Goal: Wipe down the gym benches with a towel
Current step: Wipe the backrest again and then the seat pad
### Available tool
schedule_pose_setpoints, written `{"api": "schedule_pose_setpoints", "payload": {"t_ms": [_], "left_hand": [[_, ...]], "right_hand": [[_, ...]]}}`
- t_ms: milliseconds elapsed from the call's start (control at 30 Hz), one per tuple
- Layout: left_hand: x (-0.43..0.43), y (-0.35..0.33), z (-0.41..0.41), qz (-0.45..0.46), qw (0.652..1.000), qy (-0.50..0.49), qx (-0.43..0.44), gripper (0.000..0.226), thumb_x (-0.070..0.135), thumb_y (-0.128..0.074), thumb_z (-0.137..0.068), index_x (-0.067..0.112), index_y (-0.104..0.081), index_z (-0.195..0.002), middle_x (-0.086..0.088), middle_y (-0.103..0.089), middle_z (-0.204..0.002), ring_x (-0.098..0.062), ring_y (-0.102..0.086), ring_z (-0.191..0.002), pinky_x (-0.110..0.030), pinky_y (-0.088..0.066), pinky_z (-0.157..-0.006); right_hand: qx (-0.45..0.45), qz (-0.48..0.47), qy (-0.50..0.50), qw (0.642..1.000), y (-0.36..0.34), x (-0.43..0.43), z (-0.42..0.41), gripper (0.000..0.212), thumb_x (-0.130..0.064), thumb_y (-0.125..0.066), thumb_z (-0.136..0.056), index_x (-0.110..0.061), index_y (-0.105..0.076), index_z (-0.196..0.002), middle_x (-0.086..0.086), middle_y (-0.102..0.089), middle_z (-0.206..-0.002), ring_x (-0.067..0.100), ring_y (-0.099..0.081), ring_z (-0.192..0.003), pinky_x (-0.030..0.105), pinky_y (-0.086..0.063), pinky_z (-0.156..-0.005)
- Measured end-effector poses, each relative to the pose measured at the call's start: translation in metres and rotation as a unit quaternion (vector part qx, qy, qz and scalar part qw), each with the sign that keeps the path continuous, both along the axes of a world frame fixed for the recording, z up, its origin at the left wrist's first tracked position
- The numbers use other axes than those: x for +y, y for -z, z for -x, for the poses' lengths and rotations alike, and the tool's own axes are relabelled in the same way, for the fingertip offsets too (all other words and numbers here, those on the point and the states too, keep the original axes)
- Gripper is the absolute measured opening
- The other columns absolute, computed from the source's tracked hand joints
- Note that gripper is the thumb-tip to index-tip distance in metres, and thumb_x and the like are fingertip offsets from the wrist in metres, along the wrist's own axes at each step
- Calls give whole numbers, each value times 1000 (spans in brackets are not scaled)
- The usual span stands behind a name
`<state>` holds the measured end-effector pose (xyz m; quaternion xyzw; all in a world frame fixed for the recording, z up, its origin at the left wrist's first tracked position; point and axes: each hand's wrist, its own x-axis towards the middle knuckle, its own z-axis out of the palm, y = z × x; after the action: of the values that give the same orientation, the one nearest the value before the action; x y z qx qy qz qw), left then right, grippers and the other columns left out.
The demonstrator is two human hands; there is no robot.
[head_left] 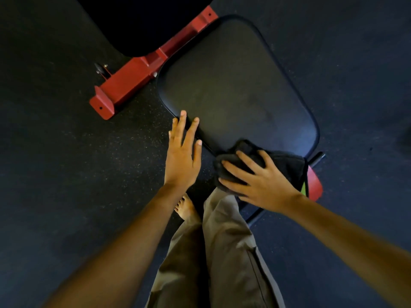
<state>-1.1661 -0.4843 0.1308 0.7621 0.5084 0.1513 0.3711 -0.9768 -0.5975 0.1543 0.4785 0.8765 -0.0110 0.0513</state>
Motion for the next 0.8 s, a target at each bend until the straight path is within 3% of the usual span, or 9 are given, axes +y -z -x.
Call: {"api": "schedule_pose_setpoints", "payload": {"t_ms": [133,233,300,400,533,600,667,733,800], "left_hand": [[-2,0,-2,3,1000,-3,-5,48,26,-34,-99,15,-32,-145,-3,-9,-156,-26,-4,-145,-33,-3,-116],[1,1,0,-1,1000,4,-4,47,25,-36,-99,15,-33,-145,2,-7,-155,-27,-5,-145,-37,-4,-116],[0,0,0,-2,1000,2,5,47,25,-36,-100,15,-33,-145,0,-8,-156,-28,-6,-145,-37,-4,-116],[-1,-4,-5,2,1000,-4,22,48,29,-33,-100,13,-33,-145,-7,-11,-158,-28,-6,-145,-34,-4,-116],[0,-8,-9,-15,999,-11,42,50,31,-31,-99,8,-38,-142,-15,-18,-156,-29,-12,-144,-37,-7,-116],[0,-8,-12,-31,998,-10,47,48,29,-34,-99,4,-40,-140,-16,-21,-154,-29,-15,-144,-38,-8,-116],[0,-9,-17,-41,998,4,45,46,25,-37,-99,2,-43,-138,-14,-23,-154,-28,-16,-143,-39,-8,-116],[0,-11,-25,-50,998,21,41,44,23,-39,-99,3,-44,-137,-14,-25,-154,-27,-16,-143,-40,-9,-116],[0,-13,-33,-55,997,26,40,44,23,-38,-99,3,-44,-138,-14,-26,-153,-27,-17,-143,-38,-9,-116]], "right_hand": [[63,-29,138,988,-4,49,-16,54,-48,-54,-88,-31,-43,-137,13,-50,-141,42,-48,-122,60,-45,-86],[66,-33,334,940,-10,84,-48,49,-48,-46,-93,-32,-45,-139,14,-47,-144,43,-48,-122,58,-44,-86],[78,-17,372,925,-9,80,-41,53,-49,-45,-91,-32,-43,-142,15,-42,-147,46,-41,-128,63,-39,-92],[102,-14,308,946,-2,34,2,60,-52,-50,-87,-35,-38,-143,10,-34,-150,43,-32,-134,65,-33,-99],[79,15,65,995,5,9,-4,52,-52,-43,-91,-36,-36,-140,5,-33,-148,38,-33,-132,62,-35,-99],[71,-4,64,995,7,30,-24,48,-50,-41,-92,-34,-39,-138,8,-42,-145,38,-39,-126,60,-41,-93],[92,-53,217,971,5,58,-45,45,-48,-44,-94,-33,-45,-136,10,-50,-142,39,-45,-121,56,-42,-89],[106,-42,424,898,1,87,-70,48,-49,-43,-94,-31,-47,-138,10,-44,-147,40,-42,-126,56,-37,-93],[124,-10,519,846,-3,94,-73,52,-49,-43,-93,-31,-44,-141,11,-36,-151,41,-35,-133,59,-32,-98]]}}
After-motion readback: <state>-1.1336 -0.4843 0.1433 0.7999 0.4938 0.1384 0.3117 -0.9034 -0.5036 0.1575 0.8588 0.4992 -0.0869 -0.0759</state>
